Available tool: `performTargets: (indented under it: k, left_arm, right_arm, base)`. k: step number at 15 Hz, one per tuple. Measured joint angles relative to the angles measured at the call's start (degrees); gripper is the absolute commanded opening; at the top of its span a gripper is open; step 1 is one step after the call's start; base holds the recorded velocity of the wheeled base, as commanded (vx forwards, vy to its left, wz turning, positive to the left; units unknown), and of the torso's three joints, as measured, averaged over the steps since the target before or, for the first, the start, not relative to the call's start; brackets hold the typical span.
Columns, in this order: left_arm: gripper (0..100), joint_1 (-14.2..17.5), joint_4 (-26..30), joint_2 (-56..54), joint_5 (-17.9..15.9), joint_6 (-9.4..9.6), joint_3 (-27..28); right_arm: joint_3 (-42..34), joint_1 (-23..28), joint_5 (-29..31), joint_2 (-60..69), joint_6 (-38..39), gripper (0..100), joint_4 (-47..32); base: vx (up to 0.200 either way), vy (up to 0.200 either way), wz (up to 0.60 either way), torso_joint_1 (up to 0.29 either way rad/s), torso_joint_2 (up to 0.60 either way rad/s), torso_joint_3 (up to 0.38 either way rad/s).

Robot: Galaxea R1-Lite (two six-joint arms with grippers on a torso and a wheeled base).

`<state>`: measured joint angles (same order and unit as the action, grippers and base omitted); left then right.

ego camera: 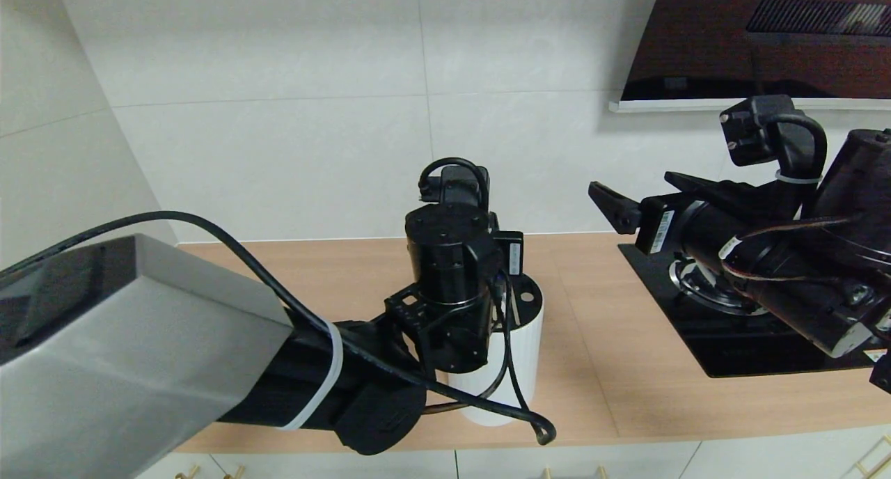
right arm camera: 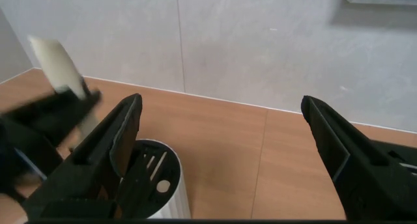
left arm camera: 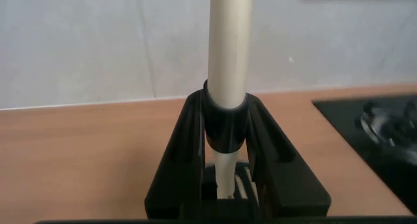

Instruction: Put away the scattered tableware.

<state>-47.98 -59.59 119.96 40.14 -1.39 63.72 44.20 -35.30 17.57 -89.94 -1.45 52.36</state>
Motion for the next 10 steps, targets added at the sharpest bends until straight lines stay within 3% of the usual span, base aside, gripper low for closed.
performTargets:
  k: [10]
  left_arm:
    - [0,-0.89,-0.13,3.33,0.0,-1.28,-3.17]
  right_arm:
    - [-0.13,-0.17,0.0,-0.02,0.0,100,0.0]
  base:
    - [0.0,0.0,0.0,0.0,0.0,0.0]
